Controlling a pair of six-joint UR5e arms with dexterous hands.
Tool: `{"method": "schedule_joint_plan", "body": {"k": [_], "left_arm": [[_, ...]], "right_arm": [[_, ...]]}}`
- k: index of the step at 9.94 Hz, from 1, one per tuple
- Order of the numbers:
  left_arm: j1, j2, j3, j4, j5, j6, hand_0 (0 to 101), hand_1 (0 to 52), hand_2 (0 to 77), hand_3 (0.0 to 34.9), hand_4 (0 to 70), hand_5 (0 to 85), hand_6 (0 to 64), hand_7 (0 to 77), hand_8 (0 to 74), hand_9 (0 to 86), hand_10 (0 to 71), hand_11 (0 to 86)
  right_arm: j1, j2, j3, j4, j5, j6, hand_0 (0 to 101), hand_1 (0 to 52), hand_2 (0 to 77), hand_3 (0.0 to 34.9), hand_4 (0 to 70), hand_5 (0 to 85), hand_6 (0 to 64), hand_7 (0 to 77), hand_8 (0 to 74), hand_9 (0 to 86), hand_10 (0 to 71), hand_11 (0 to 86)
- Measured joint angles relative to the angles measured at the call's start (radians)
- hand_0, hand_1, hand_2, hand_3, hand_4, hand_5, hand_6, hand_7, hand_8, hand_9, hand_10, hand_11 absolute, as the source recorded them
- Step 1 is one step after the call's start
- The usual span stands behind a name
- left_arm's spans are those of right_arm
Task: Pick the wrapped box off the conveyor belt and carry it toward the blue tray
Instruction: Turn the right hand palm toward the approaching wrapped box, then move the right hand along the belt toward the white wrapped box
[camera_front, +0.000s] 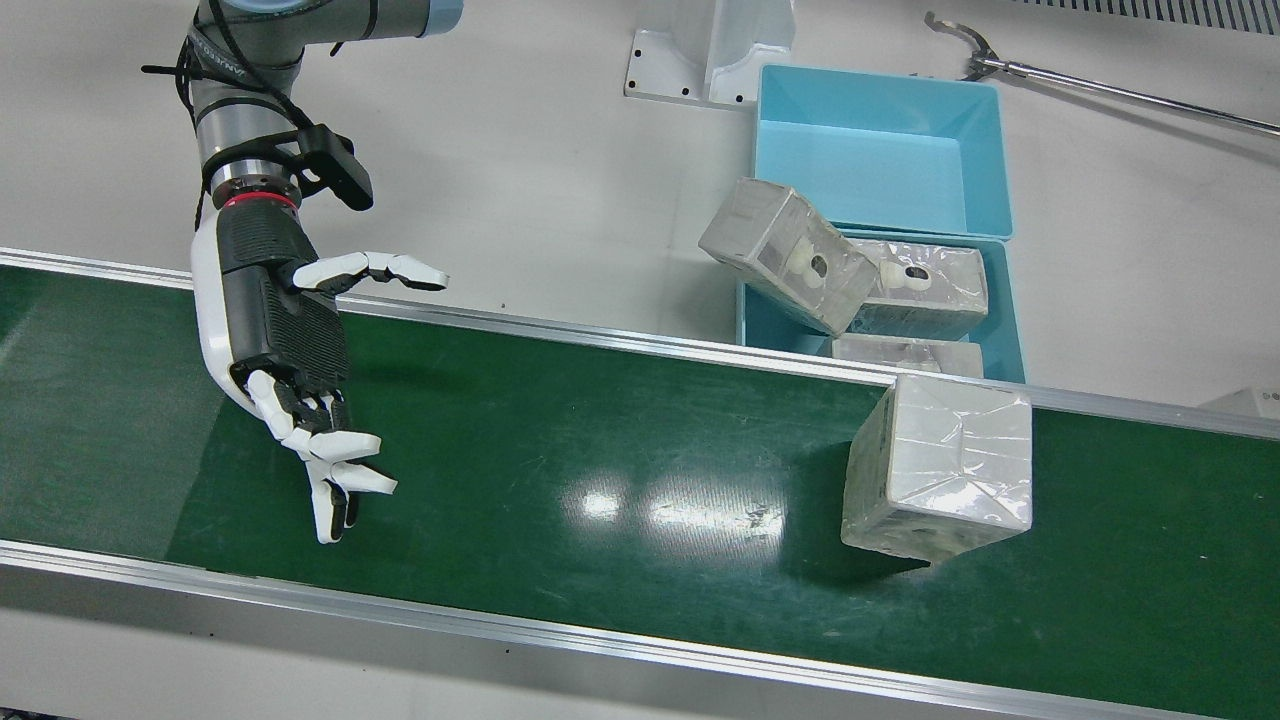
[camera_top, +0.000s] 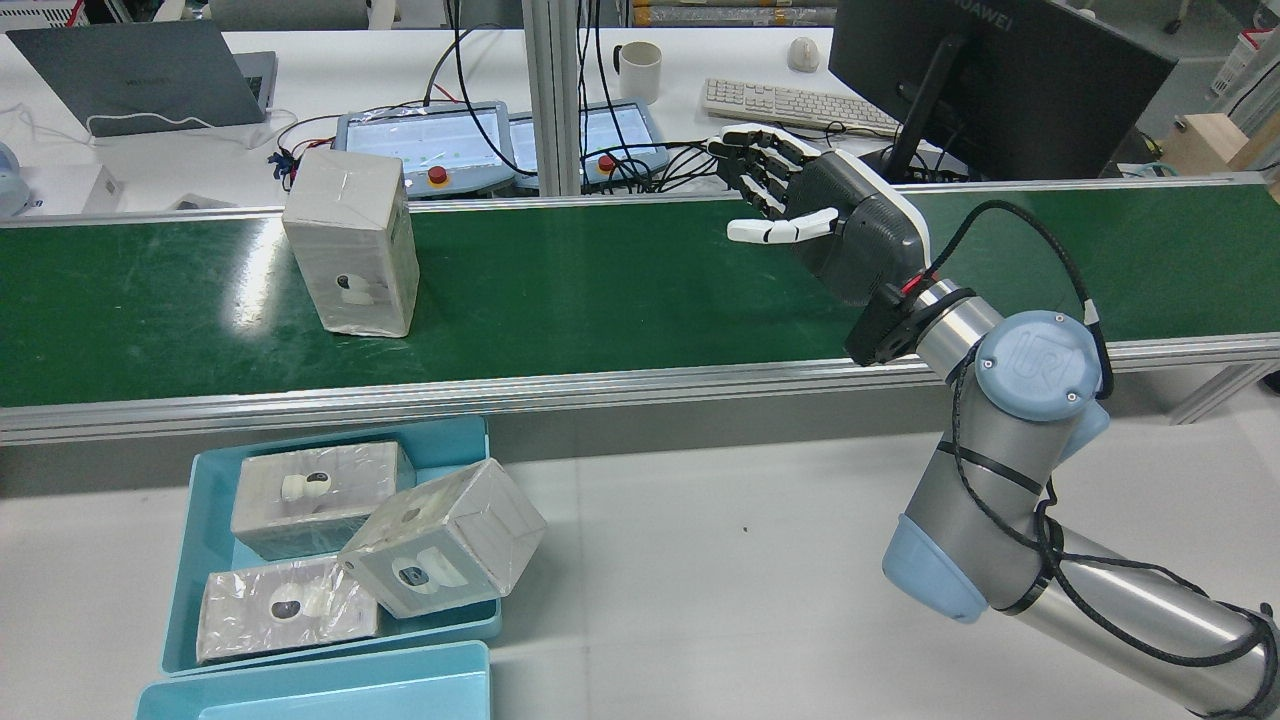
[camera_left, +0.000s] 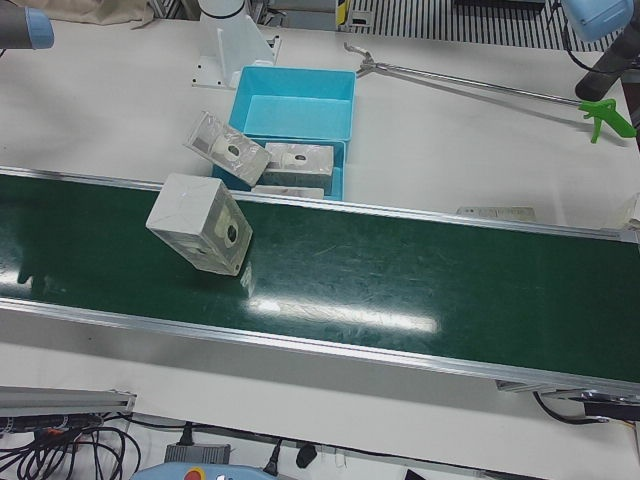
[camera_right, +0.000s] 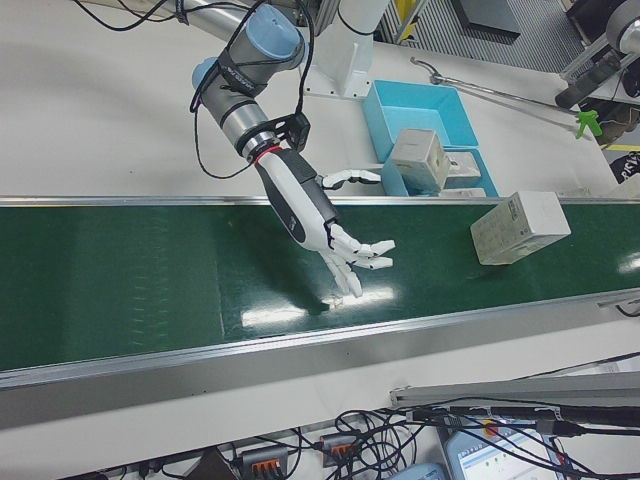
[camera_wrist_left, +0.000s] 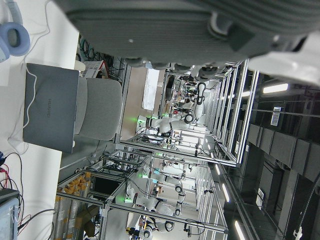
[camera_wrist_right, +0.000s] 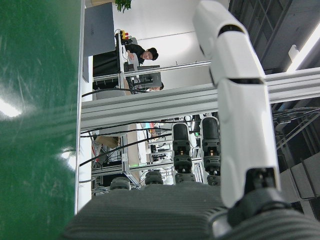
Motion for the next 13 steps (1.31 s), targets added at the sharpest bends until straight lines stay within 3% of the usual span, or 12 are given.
{"method": "schedule_joint_plan", "body": {"k": [6, 7, 11, 12, 13], "left_arm": [[0.000, 0.000, 0.000, 0.000, 0.000, 0.000, 0, 0.0, 0.5, 0.0, 0.0, 1.1, 0.0, 0.5, 0.5, 0.0, 0.5, 0.0], [0.000, 0.000, 0.000, 0.000, 0.000, 0.000, 0, 0.0, 0.5, 0.0, 0.0, 1.1, 0.0, 0.5, 0.5, 0.0, 0.5, 0.0], [0.000, 0.000, 0.000, 0.000, 0.000, 0.000, 0, 0.0, 0.5, 0.0, 0.0, 1.1, 0.0, 0.5, 0.5, 0.0, 0.0, 0.0], [0.000, 0.000, 0.000, 0.000, 0.000, 0.000, 0, 0.0, 0.5, 0.0, 0.0, 1.1, 0.0, 0.5, 0.5, 0.0, 0.5, 0.5], [0.000, 0.000, 0.000, 0.000, 0.000, 0.000, 0, 0.0, 1.1, 0.0, 0.0, 1.1, 0.0, 0.5, 0.5, 0.0, 0.5, 0.0]], "right_arm": [[-0.007, 0.012, -0.003, -0.001, 0.001, -0.004, 52, 21.3, 22.9, 10.4, 13.6, 30.5, 5.5, 23.5, 0.0, 2.7, 0.0, 1.6], [-0.007, 0.014, -0.004, -0.001, 0.000, -0.004, 52, 19.1, 21.3, 12.6, 13.6, 30.5, 5.5, 22.9, 0.0, 2.7, 0.0, 1.6], [-0.021, 0.027, -0.018, -0.002, -0.001, -0.012, 54, 21.3, 16.4, 13.3, 13.1, 30.5, 4.4, 23.5, 0.0, 2.7, 0.0, 1.6], [-0.024, 0.036, -0.024, -0.002, -0.002, -0.013, 52, 18.0, 17.5, 11.9, 13.1, 30.5, 4.9, 23.5, 0.0, 2.7, 0.0, 1.6], [-0.025, 0.043, -0.030, -0.003, -0.002, -0.013, 52, 20.2, 16.9, 12.7, 13.1, 30.5, 4.9, 23.5, 0.0, 2.7, 0.0, 1.6]]}}
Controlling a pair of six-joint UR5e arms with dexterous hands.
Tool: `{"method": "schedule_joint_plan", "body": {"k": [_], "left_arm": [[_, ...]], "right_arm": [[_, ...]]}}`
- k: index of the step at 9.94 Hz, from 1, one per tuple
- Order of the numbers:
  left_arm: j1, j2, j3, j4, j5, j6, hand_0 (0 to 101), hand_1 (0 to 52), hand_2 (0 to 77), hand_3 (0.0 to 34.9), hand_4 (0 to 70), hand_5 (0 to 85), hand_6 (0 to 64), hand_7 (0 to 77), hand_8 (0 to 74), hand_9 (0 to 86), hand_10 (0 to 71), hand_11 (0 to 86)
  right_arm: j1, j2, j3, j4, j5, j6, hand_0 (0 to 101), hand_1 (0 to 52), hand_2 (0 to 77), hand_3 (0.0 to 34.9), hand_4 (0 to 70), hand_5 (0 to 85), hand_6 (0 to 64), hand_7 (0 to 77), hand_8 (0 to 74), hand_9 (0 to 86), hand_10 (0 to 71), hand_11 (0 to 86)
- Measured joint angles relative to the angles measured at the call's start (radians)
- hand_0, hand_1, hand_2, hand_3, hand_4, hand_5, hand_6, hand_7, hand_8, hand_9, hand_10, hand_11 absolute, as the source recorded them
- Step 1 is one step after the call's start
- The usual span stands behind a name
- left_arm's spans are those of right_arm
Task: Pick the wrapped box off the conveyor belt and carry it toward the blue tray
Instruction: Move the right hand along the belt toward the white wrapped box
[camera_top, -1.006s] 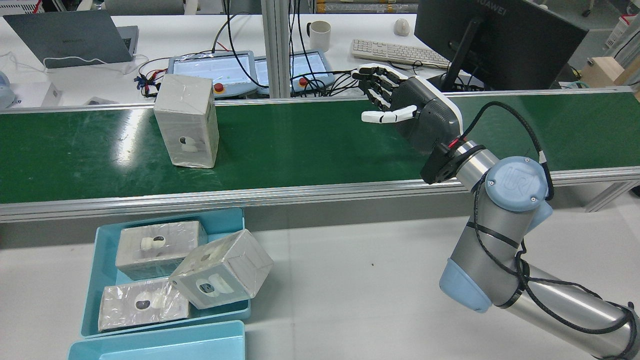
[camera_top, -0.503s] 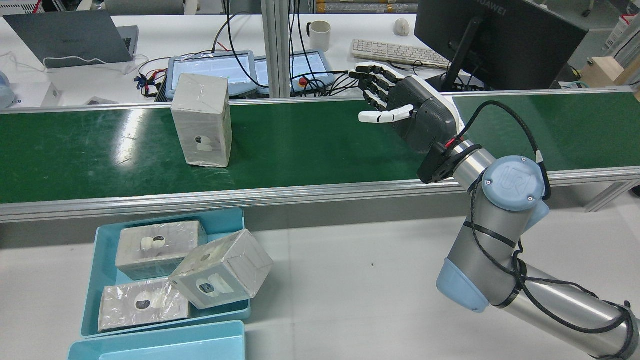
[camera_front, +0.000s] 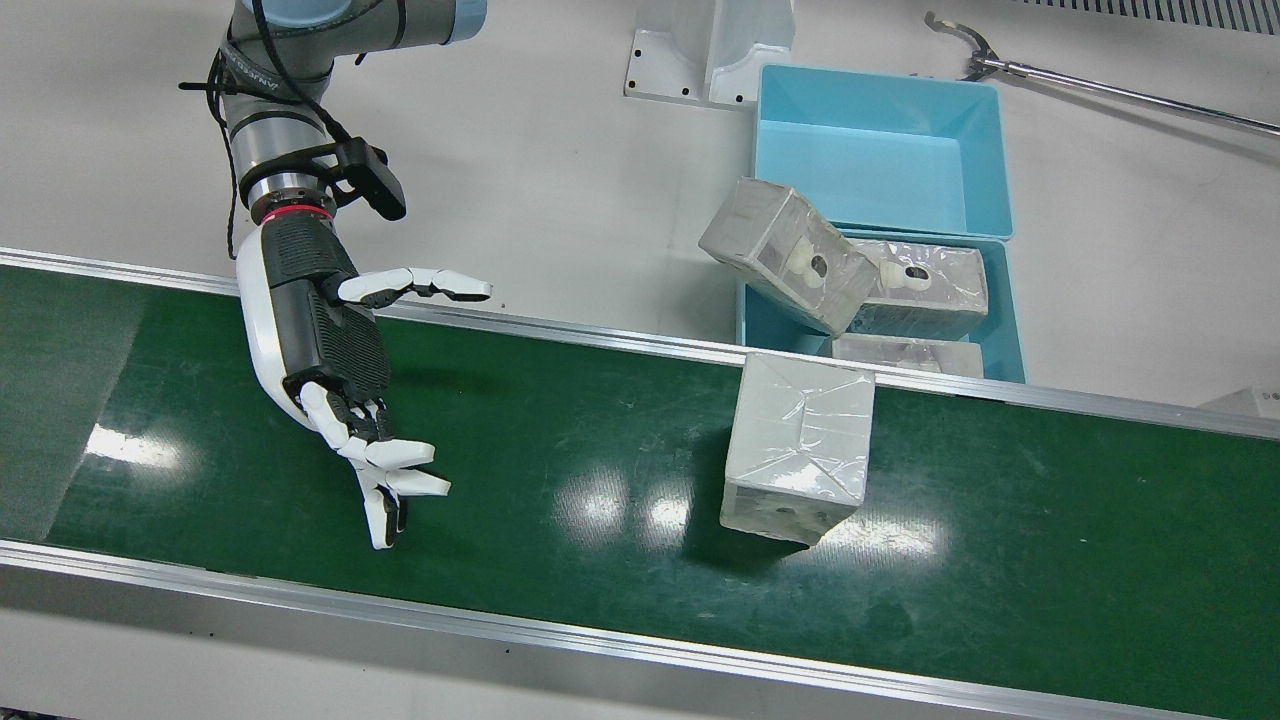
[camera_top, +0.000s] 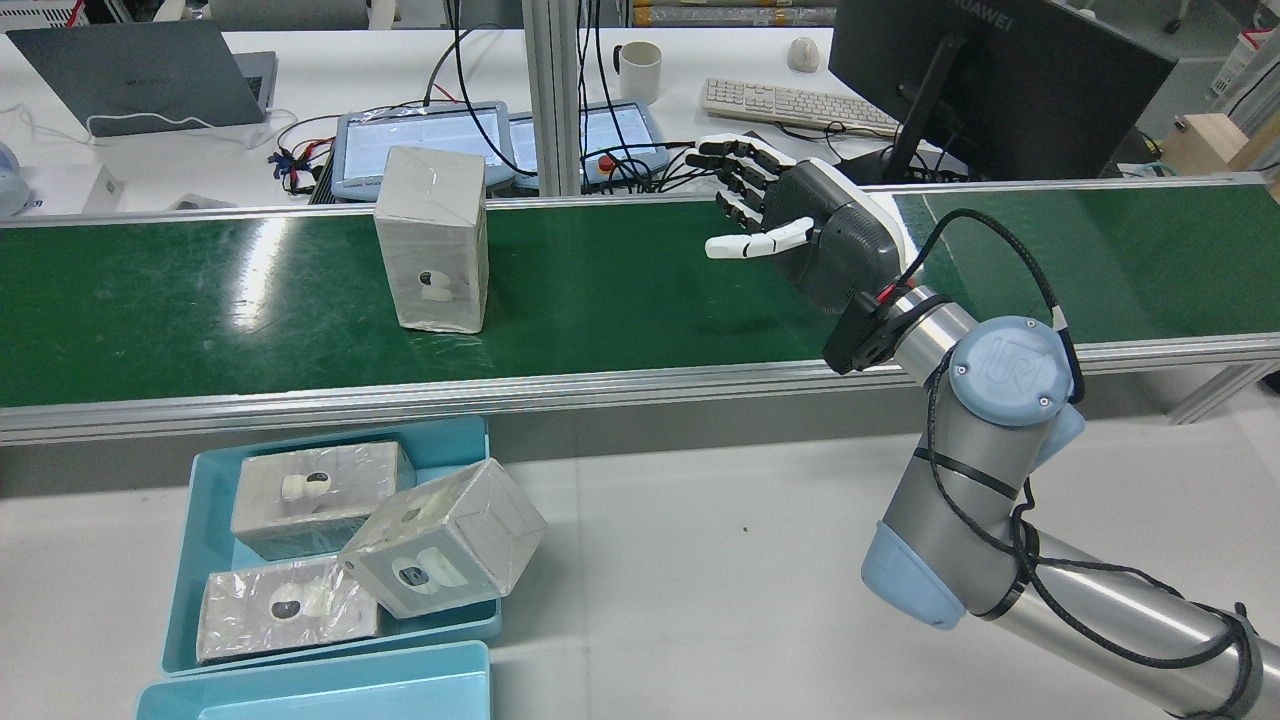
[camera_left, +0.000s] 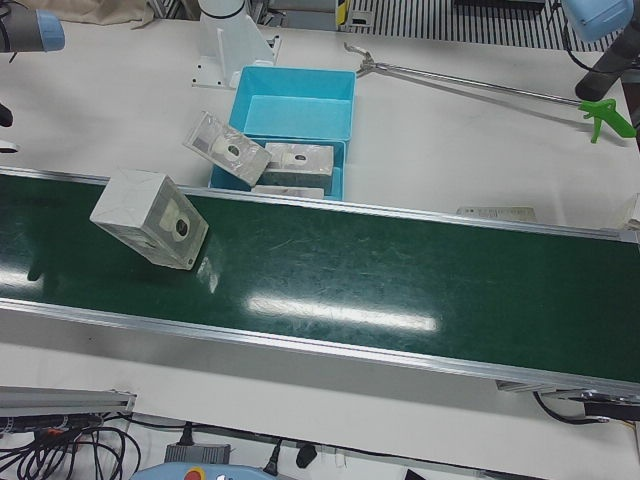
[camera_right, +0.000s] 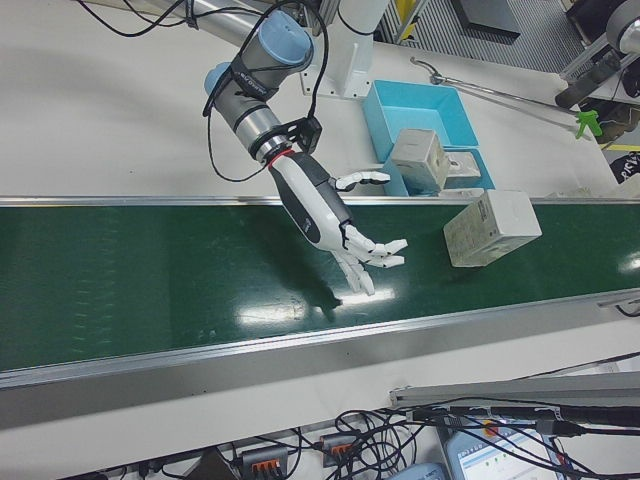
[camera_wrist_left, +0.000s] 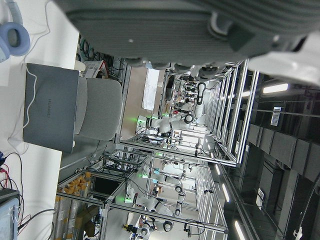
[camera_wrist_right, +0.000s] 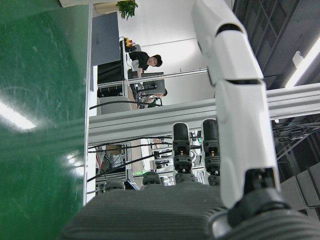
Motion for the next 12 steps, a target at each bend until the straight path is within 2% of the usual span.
{"method": "schedule_joint_plan", "body": {"k": [2, 3, 4, 5, 6, 9, 10, 11, 12], "left_arm": [[0.000, 0.000, 0.000, 0.000, 0.000, 0.000, 0, 0.0, 1.1, 0.0, 0.0, 1.1, 0.0, 0.5, 0.5, 0.0, 0.5, 0.0], [0.000, 0.000, 0.000, 0.000, 0.000, 0.000, 0, 0.0, 1.1, 0.0, 0.0, 1.1, 0.0, 0.5, 0.5, 0.0, 0.5, 0.0], [0.000, 0.000, 0.000, 0.000, 0.000, 0.000, 0, 0.0, 1.1, 0.0, 0.0, 1.1, 0.0, 0.5, 0.5, 0.0, 0.5, 0.0], [0.000, 0.000, 0.000, 0.000, 0.000, 0.000, 0, 0.0, 1.1, 0.0, 0.0, 1.1, 0.0, 0.5, 0.5, 0.0, 0.5, 0.0], [0.000, 0.000, 0.000, 0.000, 0.000, 0.000, 0, 0.0, 1.1, 0.0, 0.0, 1.1, 0.0, 0.5, 0.5, 0.0, 0.5, 0.0], [0.000, 0.000, 0.000, 0.000, 0.000, 0.000, 0, 0.0, 0.5, 0.0, 0.0, 1.1, 0.0, 0.5, 0.5, 0.0, 0.5, 0.0], [0.000, 0.000, 0.000, 0.000, 0.000, 0.000, 0, 0.0, 0.5, 0.0, 0.0, 1.1, 0.0, 0.5, 0.5, 0.0, 0.5, 0.0], [0.000, 0.000, 0.000, 0.000, 0.000, 0.000, 0, 0.0, 0.5, 0.0, 0.0, 1.1, 0.0, 0.5, 0.5, 0.0, 0.0, 0.5], [0.000, 0.000, 0.000, 0.000, 0.000, 0.000, 0, 0.0, 0.5, 0.0, 0.0, 1.1, 0.0, 0.5, 0.5, 0.0, 0.0, 0.5]], "right_arm": [[-0.001, 0.009, -0.013, 0.000, 0.001, 0.000, 52, 19.1, 17.5, 13.9, 13.1, 28.4, 4.4, 23.5, 0.0, 2.7, 0.0, 1.6], [-0.001, 0.014, -0.019, 0.001, 0.002, 0.000, 50, 14.7, 18.5, 13.9, 13.1, 27.8, 4.4, 23.5, 0.0, 2.7, 0.0, 1.6], [-0.001, 0.020, -0.022, 0.001, 0.002, 0.001, 48, 13.1, 11.4, 15.6, 12.5, 28.4, 4.4, 21.8, 0.0, 2.7, 0.0, 1.6], [-0.001, 0.023, -0.023, 0.001, 0.003, 0.002, 47, 10.4, 10.4, 15.1, 12.5, 28.4, 4.4, 21.8, 0.0, 2.7, 0.0, 1.6], [-0.001, 0.025, -0.024, 0.001, 0.003, 0.002, 46, 7.6, 6.0, 16.2, 13.6, 28.4, 4.4, 22.4, 0.0, 2.7, 0.0, 1.6], [0.000, 0.023, -0.025, 0.001, 0.002, 0.004, 43, 7.6, 7.1, 17.7, 13.6, 28.4, 4.4, 22.4, 0.0, 2.7, 0.0, 1.6], [0.002, 0.021, -0.024, 0.001, 0.001, 0.005, 45, 13.6, 11.4, 17.7, 13.6, 28.4, 4.4, 22.4, 0.0, 2.7, 0.0, 1.6], [0.002, 0.019, -0.024, 0.001, 0.000, 0.006, 45, 13.6, 11.4, 17.7, 13.6, 28.4, 4.4, 22.4, 0.0, 2.7, 0.0, 1.6], [0.002, 0.020, -0.024, 0.001, 0.000, 0.005, 47, 16.4, 19.6, 17.2, 12.5, 28.9, 4.4, 22.4, 0.0, 2.7, 0.0, 1.6]]}}
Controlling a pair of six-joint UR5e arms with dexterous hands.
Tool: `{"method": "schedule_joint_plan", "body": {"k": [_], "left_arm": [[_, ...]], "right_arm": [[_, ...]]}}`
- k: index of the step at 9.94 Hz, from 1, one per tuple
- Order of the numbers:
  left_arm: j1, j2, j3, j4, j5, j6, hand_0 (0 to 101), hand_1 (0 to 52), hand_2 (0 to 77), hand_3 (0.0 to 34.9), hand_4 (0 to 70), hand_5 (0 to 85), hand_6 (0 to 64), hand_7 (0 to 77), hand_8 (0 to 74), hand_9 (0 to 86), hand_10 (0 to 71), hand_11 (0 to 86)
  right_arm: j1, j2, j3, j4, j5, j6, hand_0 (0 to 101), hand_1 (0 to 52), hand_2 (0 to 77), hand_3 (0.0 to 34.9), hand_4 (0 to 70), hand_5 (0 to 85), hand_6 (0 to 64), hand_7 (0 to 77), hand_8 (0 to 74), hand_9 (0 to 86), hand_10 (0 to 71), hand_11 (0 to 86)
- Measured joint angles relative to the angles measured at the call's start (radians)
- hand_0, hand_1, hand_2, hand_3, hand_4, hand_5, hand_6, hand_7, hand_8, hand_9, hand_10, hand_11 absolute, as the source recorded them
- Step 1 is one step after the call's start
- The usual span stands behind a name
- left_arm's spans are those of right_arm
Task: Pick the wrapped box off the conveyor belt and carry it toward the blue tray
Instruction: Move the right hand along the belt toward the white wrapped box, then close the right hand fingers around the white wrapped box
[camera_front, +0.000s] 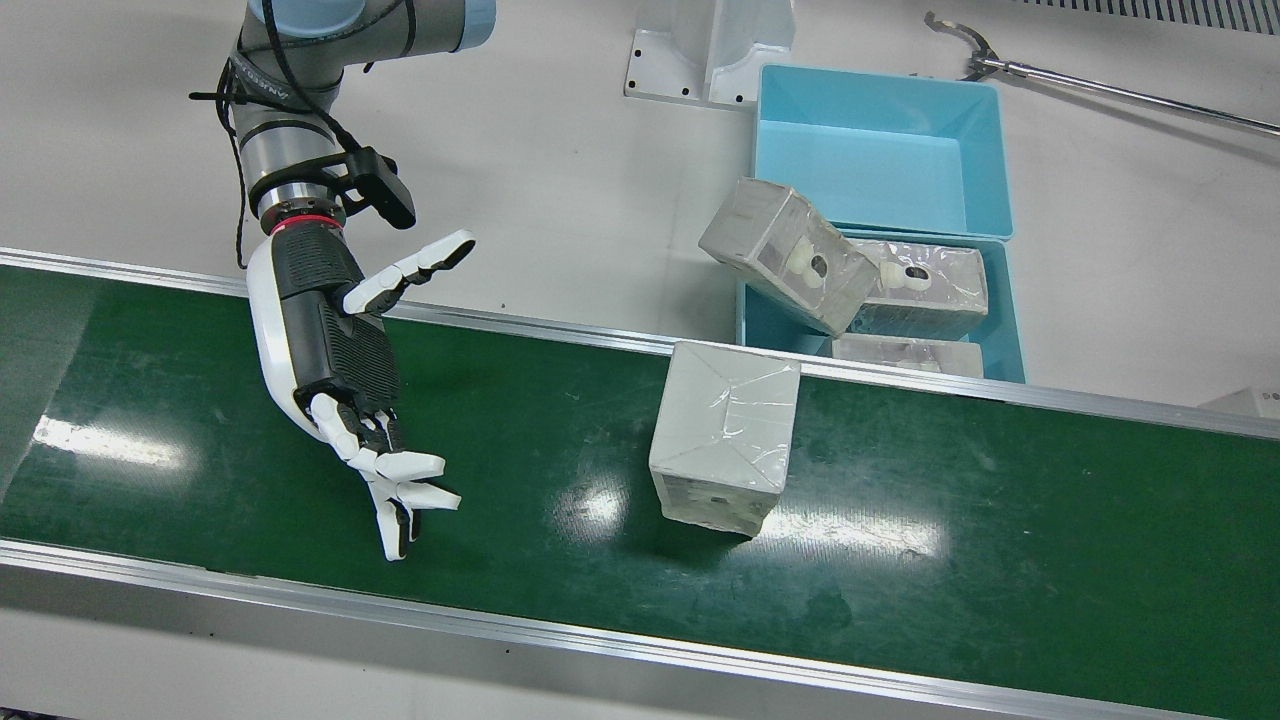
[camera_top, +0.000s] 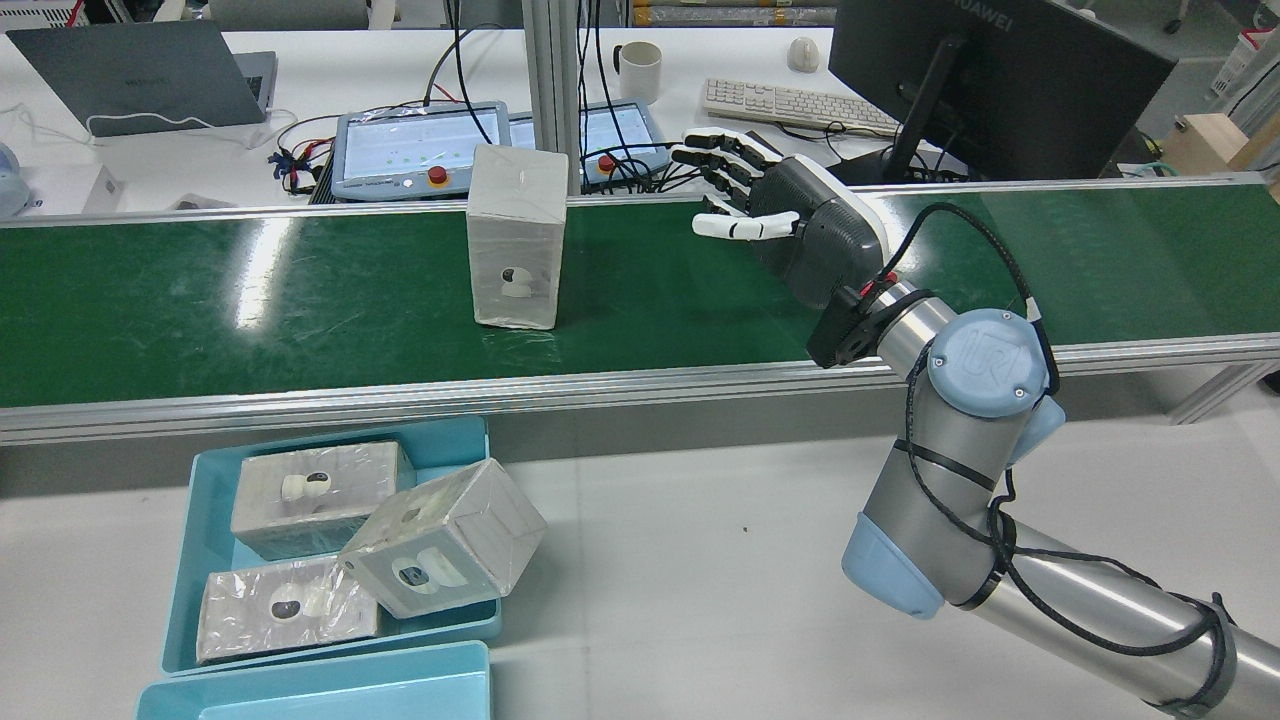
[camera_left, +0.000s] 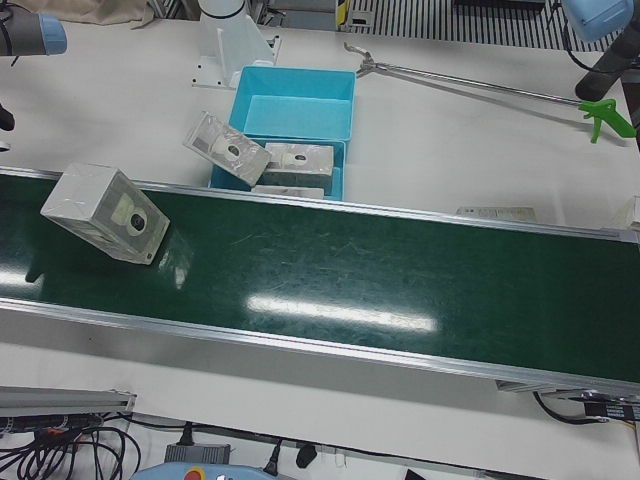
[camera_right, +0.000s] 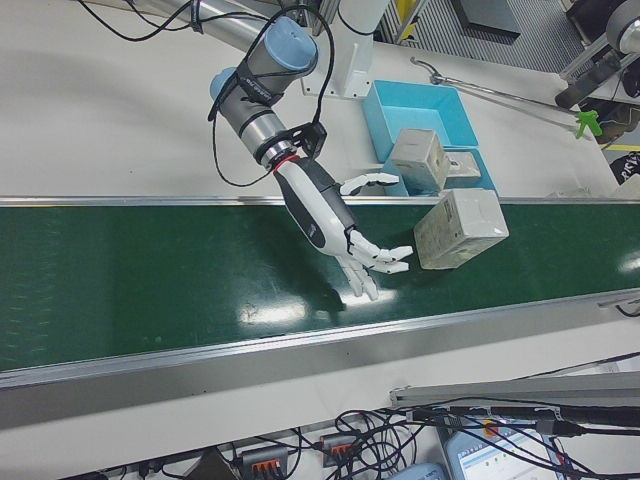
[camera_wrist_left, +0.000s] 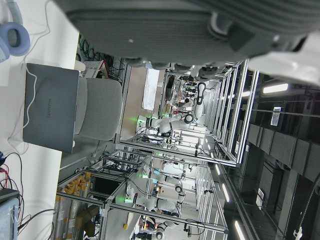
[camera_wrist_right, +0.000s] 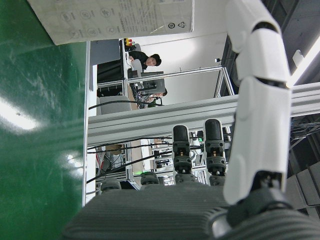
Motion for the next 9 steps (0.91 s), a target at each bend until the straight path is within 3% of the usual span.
{"method": "schedule_joint_plan", "body": {"k": [1, 3, 5, 9], "left_arm": [[0.000, 0.000, 0.000, 0.000, 0.000, 0.000, 0, 0.0, 1.1, 0.0, 0.0, 1.1, 0.0, 0.5, 0.5, 0.0, 0.5, 0.0], [0.000, 0.000, 0.000, 0.000, 0.000, 0.000, 0, 0.0, 1.1, 0.0, 0.0, 1.1, 0.0, 0.5, 0.5, 0.0, 0.5, 0.0], [0.000, 0.000, 0.000, 0.000, 0.000, 0.000, 0, 0.0, 1.1, 0.0, 0.0, 1.1, 0.0, 0.5, 0.5, 0.0, 0.0, 0.0], [0.000, 0.000, 0.000, 0.000, 0.000, 0.000, 0, 0.0, 1.1, 0.0, 0.0, 1.1, 0.0, 0.5, 0.5, 0.0, 0.5, 0.0]], "right_arm": [[-0.001, 0.002, 0.000, 0.000, 0.000, -0.001, 47, 14.7, 20.2, 17.2, 12.5, 28.9, 3.3, 22.4, 0.0, 2.7, 0.0, 1.6], [-0.009, 0.005, -0.004, 0.000, 0.002, -0.004, 48, 18.0, 20.2, 16.2, 12.5, 29.5, 3.8, 22.9, 0.0, 2.7, 0.0, 1.6], [-0.018, 0.011, -0.018, 0.000, 0.003, -0.006, 48, 18.0, 21.8, 15.1, 12.5, 30.0, 3.8, 22.9, 0.0, 2.7, 0.0, 1.6], [-0.028, 0.040, -0.046, 0.001, 0.004, -0.010, 49, 18.0, 21.8, 16.1, 12.5, 30.0, 4.4, 22.9, 0.0, 2.7, 0.0, 1.6]]}}
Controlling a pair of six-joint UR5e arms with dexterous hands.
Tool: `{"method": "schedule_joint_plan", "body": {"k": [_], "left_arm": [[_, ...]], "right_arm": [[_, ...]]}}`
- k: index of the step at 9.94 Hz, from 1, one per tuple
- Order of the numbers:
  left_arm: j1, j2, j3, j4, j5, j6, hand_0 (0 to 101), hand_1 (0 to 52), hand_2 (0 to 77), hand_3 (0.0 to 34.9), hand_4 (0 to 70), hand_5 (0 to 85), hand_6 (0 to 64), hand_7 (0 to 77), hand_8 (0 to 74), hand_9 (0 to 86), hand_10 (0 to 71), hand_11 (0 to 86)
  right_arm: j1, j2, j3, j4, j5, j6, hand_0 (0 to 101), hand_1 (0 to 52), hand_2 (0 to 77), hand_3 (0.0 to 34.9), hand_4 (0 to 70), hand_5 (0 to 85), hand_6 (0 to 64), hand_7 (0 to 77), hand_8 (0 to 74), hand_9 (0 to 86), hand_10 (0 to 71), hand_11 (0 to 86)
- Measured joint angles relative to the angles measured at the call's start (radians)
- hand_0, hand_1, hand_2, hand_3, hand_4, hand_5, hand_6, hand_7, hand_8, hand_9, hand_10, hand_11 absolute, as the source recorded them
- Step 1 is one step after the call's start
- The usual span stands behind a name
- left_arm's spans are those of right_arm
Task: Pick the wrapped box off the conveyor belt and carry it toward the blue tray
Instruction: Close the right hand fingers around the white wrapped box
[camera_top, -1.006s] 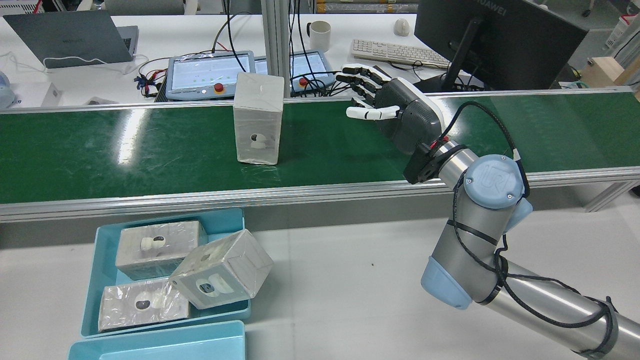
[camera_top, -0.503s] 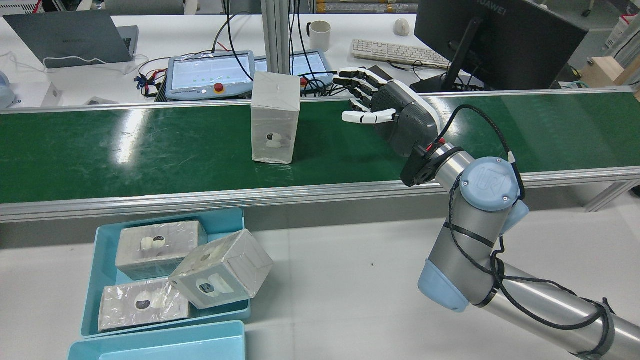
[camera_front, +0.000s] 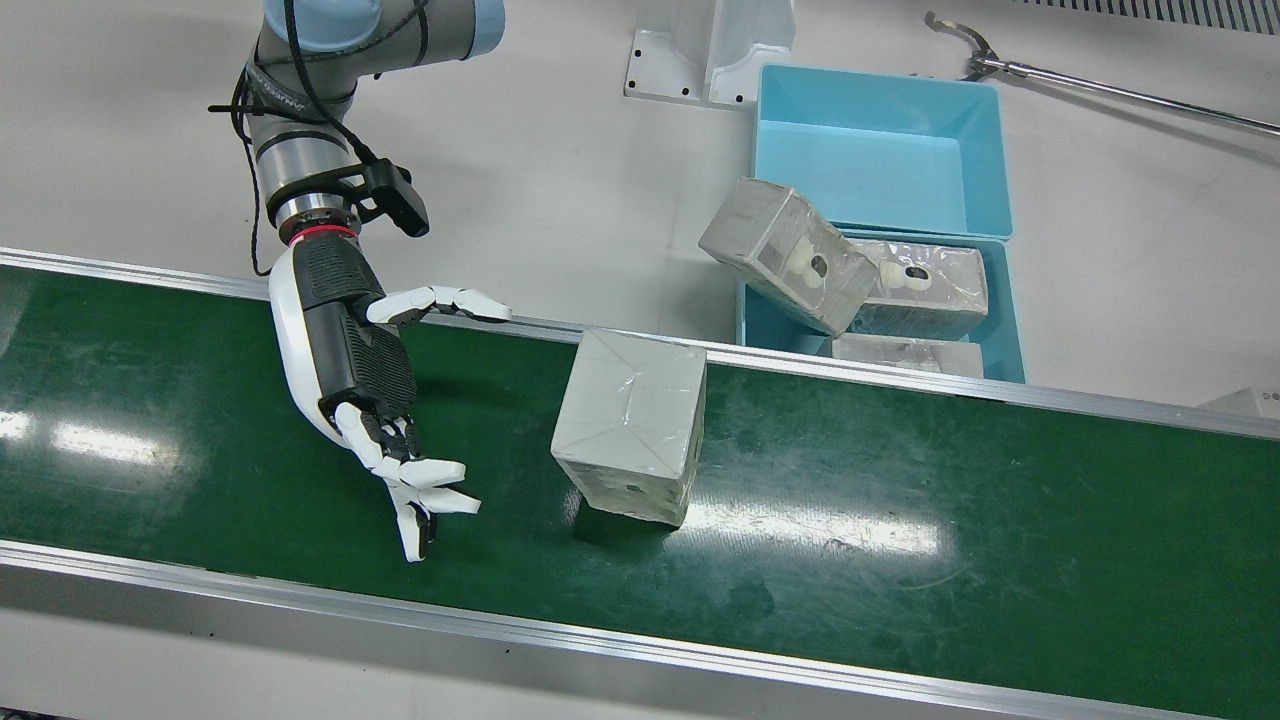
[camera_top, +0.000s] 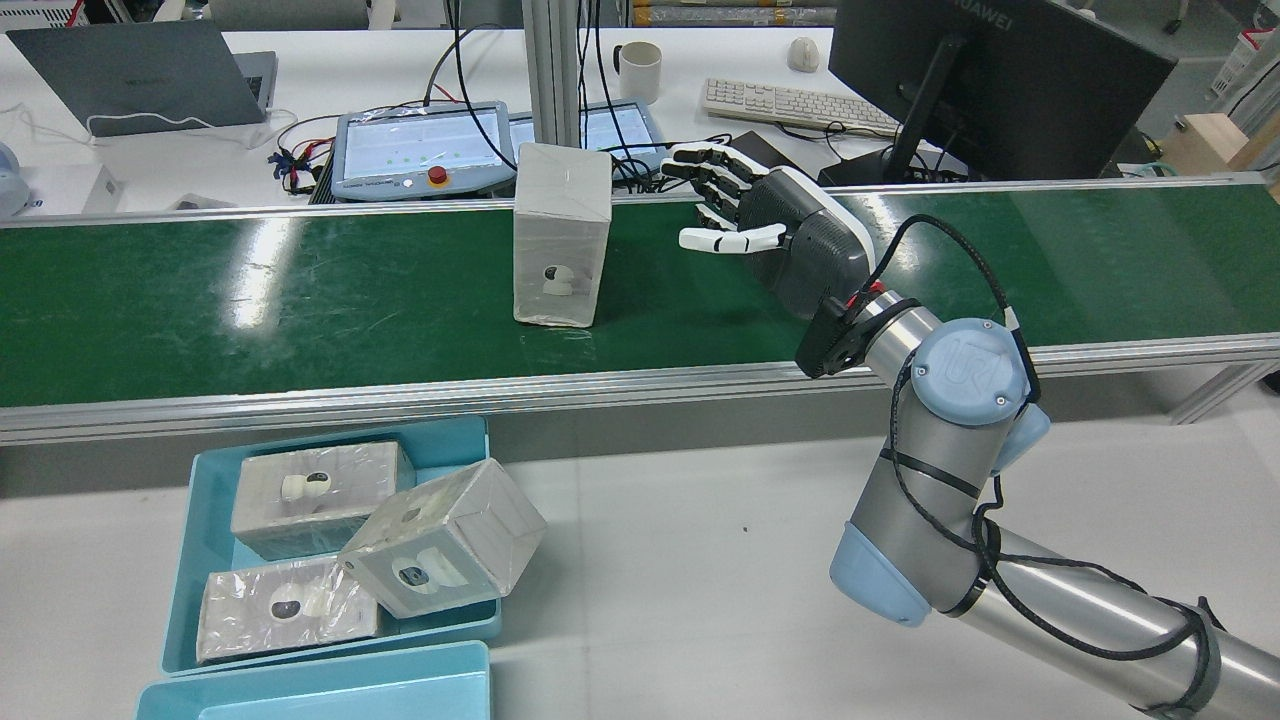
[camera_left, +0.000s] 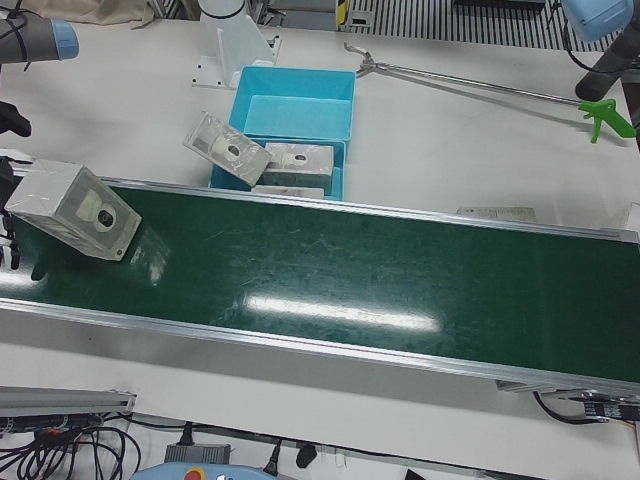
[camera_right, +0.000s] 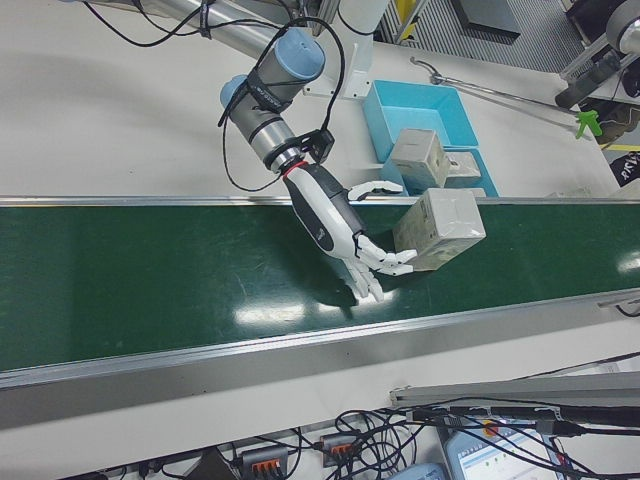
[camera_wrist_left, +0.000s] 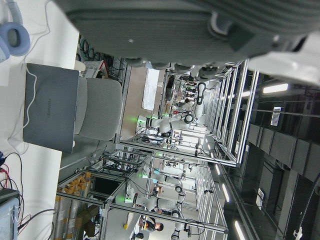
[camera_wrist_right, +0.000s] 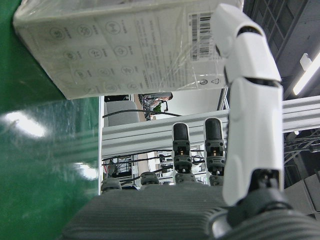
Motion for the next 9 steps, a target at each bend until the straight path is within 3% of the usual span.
{"method": "schedule_joint_plan", "body": {"k": [4, 5, 9], "left_arm": [[0.000, 0.000, 0.000, 0.000, 0.000, 0.000, 0, 0.0, 1.1, 0.0, 0.0, 1.1, 0.0, 0.5, 0.5, 0.0, 0.0, 0.0], [0.000, 0.000, 0.000, 0.000, 0.000, 0.000, 0, 0.0, 1.1, 0.0, 0.0, 1.1, 0.0, 0.5, 0.5, 0.0, 0.5, 0.0], [0.000, 0.000, 0.000, 0.000, 0.000, 0.000, 0, 0.0, 1.1, 0.0, 0.0, 1.1, 0.0, 0.5, 0.5, 0.0, 0.5, 0.0]], "right_arm": [[-0.018, 0.016, -0.002, 0.000, 0.001, -0.009, 49, 18.0, 22.9, 15.0, 13.1, 30.0, 4.4, 23.5, 0.0, 2.7, 0.0, 1.6], [-0.026, 0.018, -0.003, 0.000, 0.007, -0.014, 49, 18.0, 22.9, 16.8, 13.1, 30.0, 4.4, 24.5, 0.0, 2.7, 0.0, 1.6], [-0.068, 0.040, -0.010, -0.001, 0.061, -0.034, 49, 18.5, 22.9, 16.8, 14.2, 30.0, 4.4, 24.5, 0.0, 3.8, 0.0, 1.6]]}}
